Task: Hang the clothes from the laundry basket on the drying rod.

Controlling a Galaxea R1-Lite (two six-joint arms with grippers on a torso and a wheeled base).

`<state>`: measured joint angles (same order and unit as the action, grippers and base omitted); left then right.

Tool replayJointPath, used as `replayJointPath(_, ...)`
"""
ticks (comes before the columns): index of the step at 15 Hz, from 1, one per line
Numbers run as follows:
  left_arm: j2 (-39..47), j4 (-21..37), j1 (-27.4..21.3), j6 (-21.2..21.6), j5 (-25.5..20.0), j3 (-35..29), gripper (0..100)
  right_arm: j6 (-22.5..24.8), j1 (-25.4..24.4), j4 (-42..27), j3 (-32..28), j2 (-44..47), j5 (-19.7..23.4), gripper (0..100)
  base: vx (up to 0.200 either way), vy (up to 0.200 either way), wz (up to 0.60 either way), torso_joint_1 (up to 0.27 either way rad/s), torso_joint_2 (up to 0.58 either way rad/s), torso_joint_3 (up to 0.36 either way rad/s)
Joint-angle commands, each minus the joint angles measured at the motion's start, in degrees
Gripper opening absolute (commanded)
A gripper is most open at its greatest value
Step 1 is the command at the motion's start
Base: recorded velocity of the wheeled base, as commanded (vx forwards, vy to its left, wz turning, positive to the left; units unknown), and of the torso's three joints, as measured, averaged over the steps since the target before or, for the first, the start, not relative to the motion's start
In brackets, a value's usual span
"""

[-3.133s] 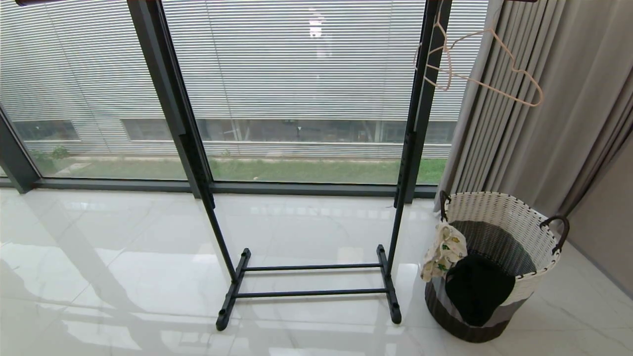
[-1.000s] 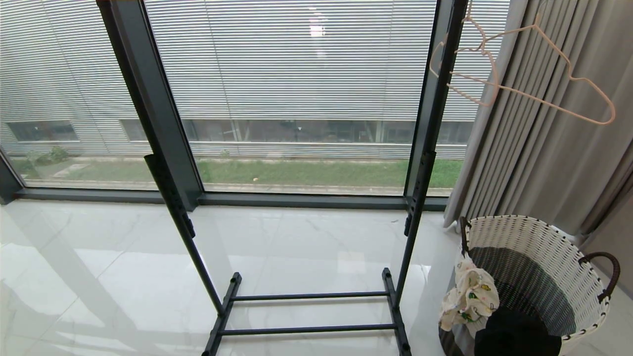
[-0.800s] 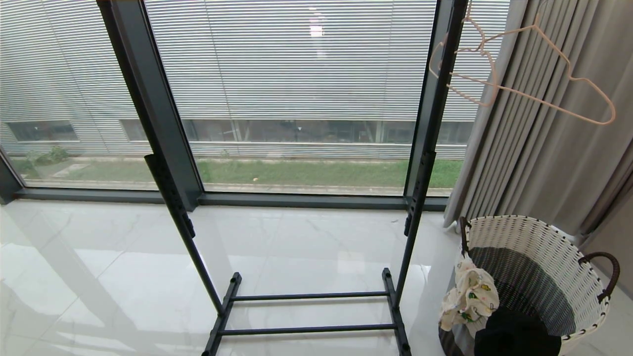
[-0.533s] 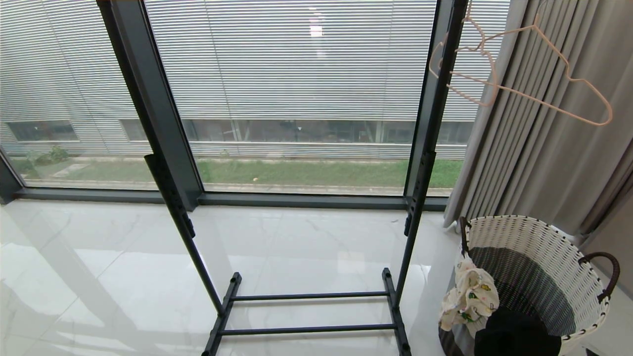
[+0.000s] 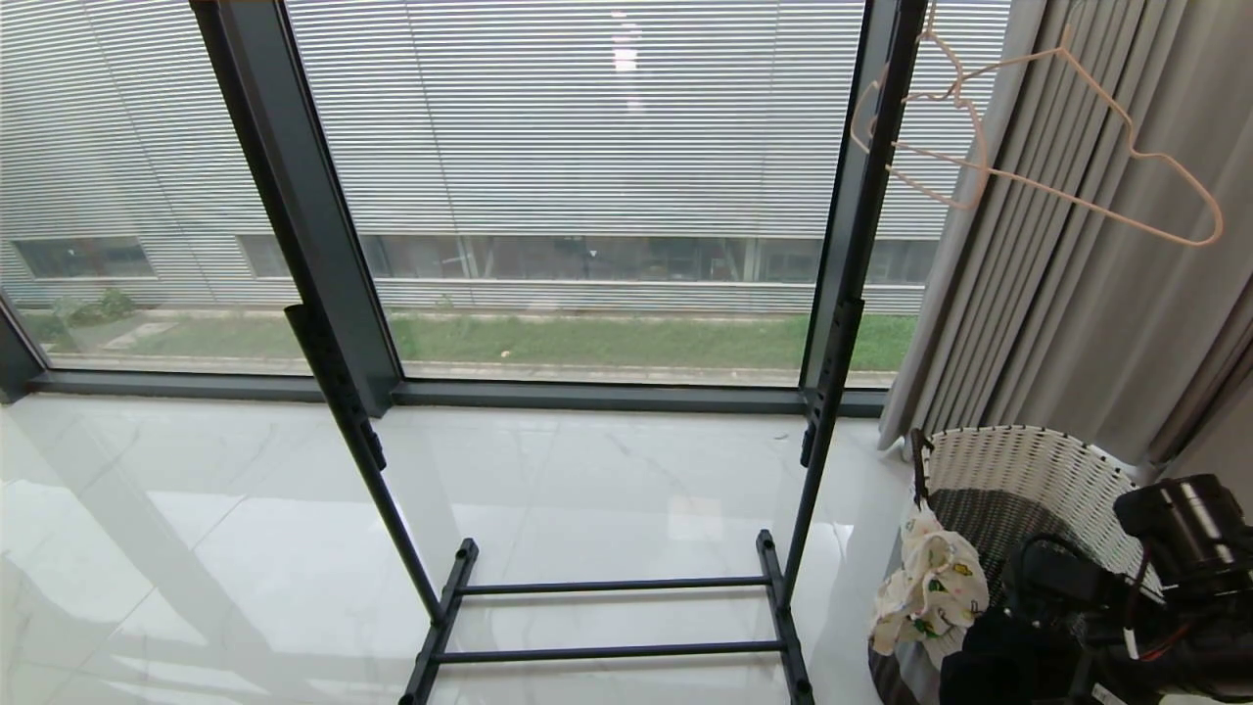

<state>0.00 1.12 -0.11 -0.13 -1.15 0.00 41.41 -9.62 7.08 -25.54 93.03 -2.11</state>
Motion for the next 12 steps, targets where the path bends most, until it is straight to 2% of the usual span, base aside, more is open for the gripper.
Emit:
replayJointPath(1,0.0,0.02,0.02,-0.04,0.0,0.0,100,0.34,-0.75,3.46,-0.56,9.98,-0.18,100,0.0,0.0,0.0,0.0,0.0,0.0)
replayJointPath(6,0.0,0.02,0.02,0.4,-0.08,0.0,100,0.16,-0.93,9.53,-1.09,14.11,-0.26,100,0.0,0.0,0.0,0.0,0.0,0.0)
replayJointPath(9,0.0,0.02,-0.07,0.4,-0.08,0.0,100,0.16,-0.4,13.84,-3.9,16.57,-0.09,100,0.0,0.0,0.0,0.0,0.0,0.0)
replayJointPath(12,0.0,0.02,-0.07,0.4,0.0,0.0,100,0.16,-0.31,14.71,-4.7,17.1,0.0,100,0.0,0.0,0.0,0.0,0.0,0.0)
